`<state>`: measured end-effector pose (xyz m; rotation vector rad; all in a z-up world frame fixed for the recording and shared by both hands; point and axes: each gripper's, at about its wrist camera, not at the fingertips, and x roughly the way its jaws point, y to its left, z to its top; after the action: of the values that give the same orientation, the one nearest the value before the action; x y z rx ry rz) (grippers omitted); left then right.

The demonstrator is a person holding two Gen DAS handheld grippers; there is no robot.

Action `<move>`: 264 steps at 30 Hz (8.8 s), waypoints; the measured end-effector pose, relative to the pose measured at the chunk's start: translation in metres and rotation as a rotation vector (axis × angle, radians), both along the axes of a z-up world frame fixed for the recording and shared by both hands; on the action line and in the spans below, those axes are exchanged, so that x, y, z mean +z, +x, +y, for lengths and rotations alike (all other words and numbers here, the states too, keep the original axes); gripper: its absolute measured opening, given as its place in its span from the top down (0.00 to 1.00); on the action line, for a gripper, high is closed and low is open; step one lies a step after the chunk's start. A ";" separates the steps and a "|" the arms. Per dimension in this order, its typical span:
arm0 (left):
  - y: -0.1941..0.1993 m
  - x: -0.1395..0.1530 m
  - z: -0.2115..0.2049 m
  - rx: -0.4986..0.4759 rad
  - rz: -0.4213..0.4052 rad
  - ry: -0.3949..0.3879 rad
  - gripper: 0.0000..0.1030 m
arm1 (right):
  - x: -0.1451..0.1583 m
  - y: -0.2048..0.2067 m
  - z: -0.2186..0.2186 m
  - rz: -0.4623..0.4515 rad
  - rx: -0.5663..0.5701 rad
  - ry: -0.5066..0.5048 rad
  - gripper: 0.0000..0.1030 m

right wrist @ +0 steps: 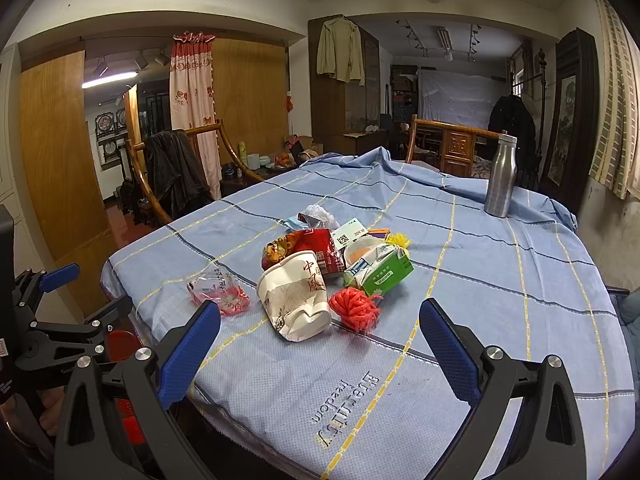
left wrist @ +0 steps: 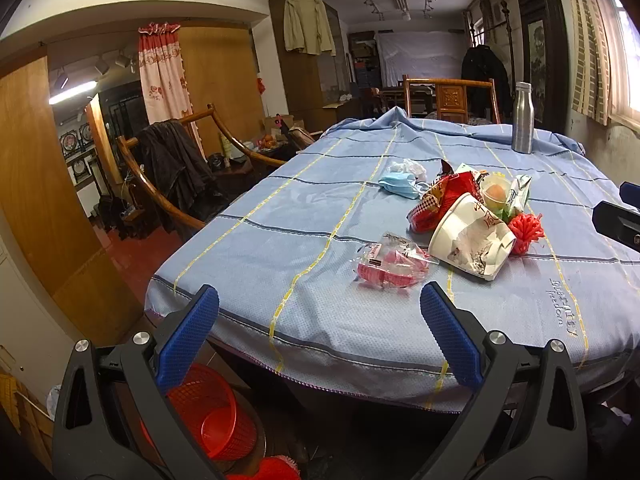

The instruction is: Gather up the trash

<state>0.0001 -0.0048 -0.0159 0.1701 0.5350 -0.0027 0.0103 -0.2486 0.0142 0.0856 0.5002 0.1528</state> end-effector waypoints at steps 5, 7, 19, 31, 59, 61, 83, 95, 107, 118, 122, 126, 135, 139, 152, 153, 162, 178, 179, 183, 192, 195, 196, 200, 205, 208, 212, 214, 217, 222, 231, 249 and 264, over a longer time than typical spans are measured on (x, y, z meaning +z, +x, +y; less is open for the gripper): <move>0.000 0.000 0.000 0.000 0.001 0.001 0.06 | 0.000 0.000 0.000 0.000 0.000 0.001 0.05; -0.001 -0.001 -0.001 0.002 -0.001 0.004 0.06 | 0.000 0.000 0.000 0.001 -0.001 0.000 0.05; 0.000 -0.001 0.000 0.009 -0.001 0.010 0.06 | -0.001 0.000 0.001 0.003 0.000 0.000 0.05; 0.005 -0.006 0.002 0.014 0.015 0.012 0.06 | -0.010 0.005 0.003 0.023 0.008 0.003 0.05; 0.112 -0.049 -0.005 -0.131 0.277 -0.130 0.06 | -0.050 0.064 -0.017 0.124 0.032 0.077 0.05; 0.123 -0.054 -0.018 -0.166 0.304 -0.128 0.06 | -0.051 0.067 -0.020 0.131 0.035 0.085 0.05; 0.174 -0.060 -0.008 -0.215 0.357 -0.193 0.40 | -0.055 0.120 0.042 0.195 0.178 -0.054 0.05; 0.167 -0.052 0.041 -0.143 0.320 -0.251 0.54 | -0.048 0.118 0.062 0.163 0.199 -0.126 0.06; 0.169 -0.055 0.034 -0.146 0.319 -0.219 0.54 | -0.065 0.138 0.072 0.232 0.186 -0.224 0.06; 0.174 -0.060 0.032 -0.150 0.336 -0.215 0.54 | -0.072 0.148 0.082 0.285 0.237 -0.228 0.24; 0.169 -0.054 0.035 -0.155 0.317 -0.215 0.63 | -0.070 0.149 0.081 0.277 0.268 -0.191 0.27; 0.162 -0.036 0.049 -0.150 0.286 -0.252 0.67 | -0.052 0.141 0.061 0.200 0.257 -0.075 0.27; 0.142 -0.009 0.080 -0.075 0.228 -0.256 0.71 | -0.016 0.109 0.029 0.060 0.334 0.124 0.27; 0.138 -0.004 0.089 -0.045 0.220 -0.257 0.72 | 0.001 0.102 0.009 -0.005 0.313 0.180 0.27; 0.096 0.009 0.131 0.090 0.190 -0.226 0.79 | 0.009 0.111 -0.018 -0.033 0.264 0.216 0.27; 0.086 0.009 0.144 0.130 0.190 -0.229 0.79 | 0.009 0.113 -0.013 -0.028 0.284 0.224 0.27; 0.025 -0.062 0.253 0.429 0.321 -0.359 0.73 | 0.011 0.125 0.060 0.015 0.471 0.186 0.27; -0.003 -0.099 0.348 0.711 0.262 -0.421 0.09 | 0.011 0.099 0.246 0.161 0.787 0.034 0.27; -0.010 -0.099 0.355 0.740 0.255 -0.410 0.08 | 0.007 0.098 0.264 0.180 0.821 0.021 0.27; -0.022 -0.103 0.377 0.833 0.245 -0.383 0.08 | -0.005 0.091 0.328 0.233 0.932 -0.027 0.26; -0.029 -0.112 0.389 0.832 0.262 -0.392 0.08 | -0.026 0.091 0.381 0.235 0.965 -0.111 0.11; -0.021 -0.110 0.383 0.796 0.266 -0.386 0.08 | -0.025 0.096 0.369 0.225 0.922 -0.109 0.11; -0.019 -0.108 0.377 0.780 0.266 -0.379 0.08 | -0.023 0.101 0.360 0.225 0.902 -0.094 0.11; -0.009 -0.100 0.358 0.713 0.262 -0.388 0.08 | -0.016 0.107 0.324 0.212 0.839 -0.044 0.11; 0.007 -0.085 0.317 0.606 0.258 -0.364 0.08 | -0.007 0.111 0.270 0.165 0.740 -0.003 0.11; 0.018 -0.076 0.289 0.538 0.260 -0.348 0.07 | -0.001 0.116 0.226 0.138 0.660 0.031 0.11; 0.037 -0.067 0.242 0.424 0.277 -0.319 0.07 | 0.003 0.124 0.172 0.108 0.563 0.064 0.10; 0.050 -0.062 0.216 0.367 0.285 -0.297 0.07 | 0.004 0.125 0.139 0.091 0.501 0.079 0.09; 0.069 -0.056 0.179 0.279 0.299 -0.278 0.07 | 0.003 0.126 0.100 0.076 0.421 0.089 0.08; 0.103 -0.043 0.114 0.116 0.304 -0.242 0.07 | -0.004 0.132 0.035 0.066 0.281 0.105 0.07; 0.150 -0.029 -0.017 -0.252 0.333 -0.230 0.07 | -0.033 0.153 -0.061 0.082 0.044 0.136 0.06; 0.178 -0.039 0.004 -0.115 0.339 -0.105 0.07 | -0.056 0.154 -0.101 0.097 -0.022 0.231 0.06; 0.194 -0.051 -0.022 -0.240 0.396 -0.198 0.07 | -0.058 0.154 -0.095 0.121 -0.027 0.227 0.06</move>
<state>0.1943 -0.0268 -0.0672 0.0379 0.9016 -0.3280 0.1640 -0.3437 -0.0435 0.3248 0.6006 0.1787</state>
